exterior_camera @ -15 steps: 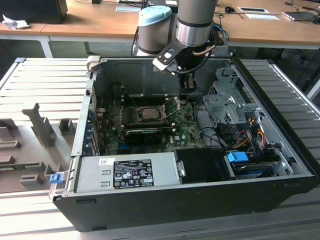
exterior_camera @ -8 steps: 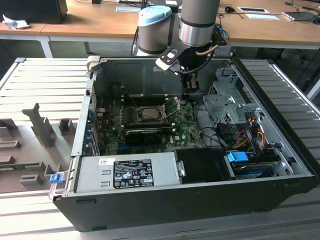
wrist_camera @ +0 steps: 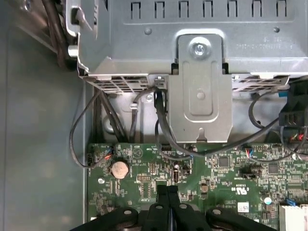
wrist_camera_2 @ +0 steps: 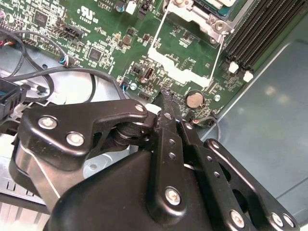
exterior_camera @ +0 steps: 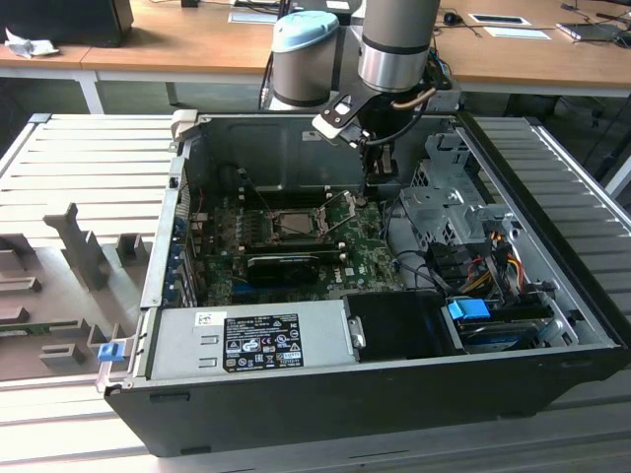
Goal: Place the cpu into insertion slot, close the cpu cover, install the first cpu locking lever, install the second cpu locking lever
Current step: 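Close the cpu cover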
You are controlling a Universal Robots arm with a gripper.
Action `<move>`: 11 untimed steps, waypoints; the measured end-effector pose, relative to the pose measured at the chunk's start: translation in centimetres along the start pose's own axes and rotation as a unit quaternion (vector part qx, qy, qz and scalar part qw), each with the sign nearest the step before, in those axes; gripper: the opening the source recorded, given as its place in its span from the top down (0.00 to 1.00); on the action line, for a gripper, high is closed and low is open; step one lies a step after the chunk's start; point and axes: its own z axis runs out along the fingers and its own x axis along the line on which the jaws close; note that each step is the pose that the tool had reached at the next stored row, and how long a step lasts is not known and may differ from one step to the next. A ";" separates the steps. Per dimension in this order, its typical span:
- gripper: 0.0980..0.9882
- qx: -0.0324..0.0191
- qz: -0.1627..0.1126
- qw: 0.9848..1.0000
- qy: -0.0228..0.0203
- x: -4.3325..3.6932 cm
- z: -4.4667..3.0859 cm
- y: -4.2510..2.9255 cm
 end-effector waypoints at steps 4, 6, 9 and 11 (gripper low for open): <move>0.99 0.000 0.000 1.000 0.000 0.00 0.02 0.45; 0.99 0.000 0.000 1.000 0.000 0.01 0.03 0.78; 0.99 0.000 0.000 1.000 0.000 0.00 0.31 0.96; 0.99 0.000 0.000 1.000 0.000 -0.01 0.55 0.95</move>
